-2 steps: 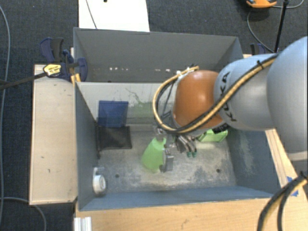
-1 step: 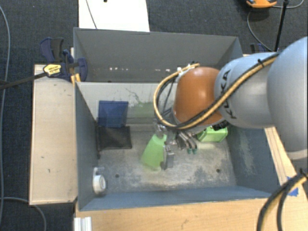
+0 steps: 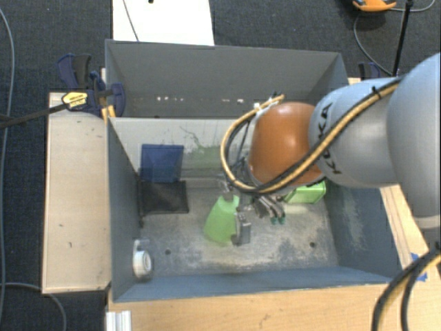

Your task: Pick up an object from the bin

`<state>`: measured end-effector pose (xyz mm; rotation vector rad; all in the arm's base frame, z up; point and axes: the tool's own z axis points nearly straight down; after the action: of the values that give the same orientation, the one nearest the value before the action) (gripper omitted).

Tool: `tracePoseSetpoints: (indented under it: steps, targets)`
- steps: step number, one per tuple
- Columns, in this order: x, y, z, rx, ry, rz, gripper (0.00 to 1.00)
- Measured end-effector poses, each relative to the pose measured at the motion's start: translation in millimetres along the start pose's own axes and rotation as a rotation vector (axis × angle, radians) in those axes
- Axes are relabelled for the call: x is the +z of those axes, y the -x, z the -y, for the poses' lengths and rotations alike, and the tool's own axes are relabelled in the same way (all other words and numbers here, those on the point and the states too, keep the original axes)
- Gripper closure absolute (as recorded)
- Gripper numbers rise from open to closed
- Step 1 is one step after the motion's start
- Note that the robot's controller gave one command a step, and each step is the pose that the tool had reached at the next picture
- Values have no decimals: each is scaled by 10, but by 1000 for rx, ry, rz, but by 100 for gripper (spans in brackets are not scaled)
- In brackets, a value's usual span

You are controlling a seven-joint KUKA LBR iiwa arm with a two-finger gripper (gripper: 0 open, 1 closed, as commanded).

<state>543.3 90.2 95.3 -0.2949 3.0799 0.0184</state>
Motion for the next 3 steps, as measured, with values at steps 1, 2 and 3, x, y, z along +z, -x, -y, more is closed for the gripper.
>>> tracePoseSetpoints:
  steps: [1,2,3]
  targets:
    - [-1,13,15,-130,-1,2,0]
    - [28,149,123,-37,3,-14,100]
    - [8,75,67,-79,-1,-2,100]
